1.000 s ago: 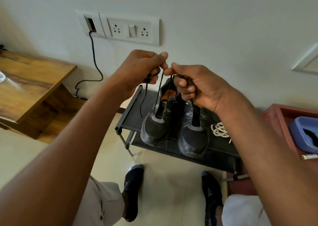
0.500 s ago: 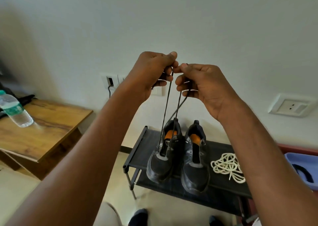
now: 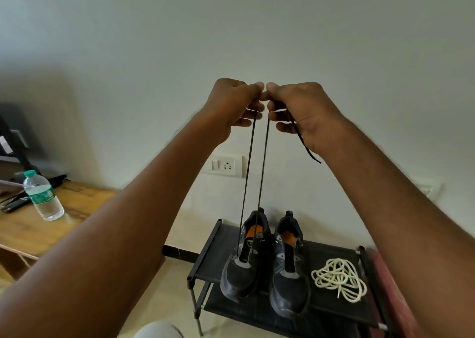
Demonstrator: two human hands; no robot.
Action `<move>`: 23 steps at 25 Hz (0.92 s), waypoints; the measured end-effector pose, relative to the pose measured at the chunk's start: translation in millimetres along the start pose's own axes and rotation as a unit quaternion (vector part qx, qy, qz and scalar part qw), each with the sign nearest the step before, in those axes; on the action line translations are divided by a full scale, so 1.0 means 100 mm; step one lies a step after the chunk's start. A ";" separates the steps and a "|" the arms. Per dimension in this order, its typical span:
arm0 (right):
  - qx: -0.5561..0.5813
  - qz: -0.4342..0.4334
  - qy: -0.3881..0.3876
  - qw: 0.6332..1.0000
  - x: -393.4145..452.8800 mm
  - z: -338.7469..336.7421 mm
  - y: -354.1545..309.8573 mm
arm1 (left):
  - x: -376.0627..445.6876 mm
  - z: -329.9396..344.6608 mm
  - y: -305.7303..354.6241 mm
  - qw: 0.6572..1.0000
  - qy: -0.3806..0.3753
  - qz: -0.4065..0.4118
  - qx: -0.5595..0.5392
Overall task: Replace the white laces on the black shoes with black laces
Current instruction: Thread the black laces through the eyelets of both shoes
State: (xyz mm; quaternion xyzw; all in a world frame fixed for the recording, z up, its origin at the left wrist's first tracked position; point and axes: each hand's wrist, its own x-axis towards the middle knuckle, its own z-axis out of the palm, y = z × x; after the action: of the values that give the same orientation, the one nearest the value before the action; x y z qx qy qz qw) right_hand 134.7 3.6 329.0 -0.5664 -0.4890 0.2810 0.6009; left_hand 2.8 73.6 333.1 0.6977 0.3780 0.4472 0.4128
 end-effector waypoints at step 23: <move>-0.405 0.138 -0.183 0.885 -0.74 0.30 3.44 | -0.76 0.64 -3.53 0.908 -0.130 -0.221 0.330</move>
State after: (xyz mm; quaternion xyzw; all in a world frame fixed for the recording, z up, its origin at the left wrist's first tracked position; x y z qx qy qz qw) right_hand 155.2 19.2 -23.3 -0.7606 -0.5785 0.2374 0.1748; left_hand -17.3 122.4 -30.0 0.7448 0.5913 0.0995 0.2928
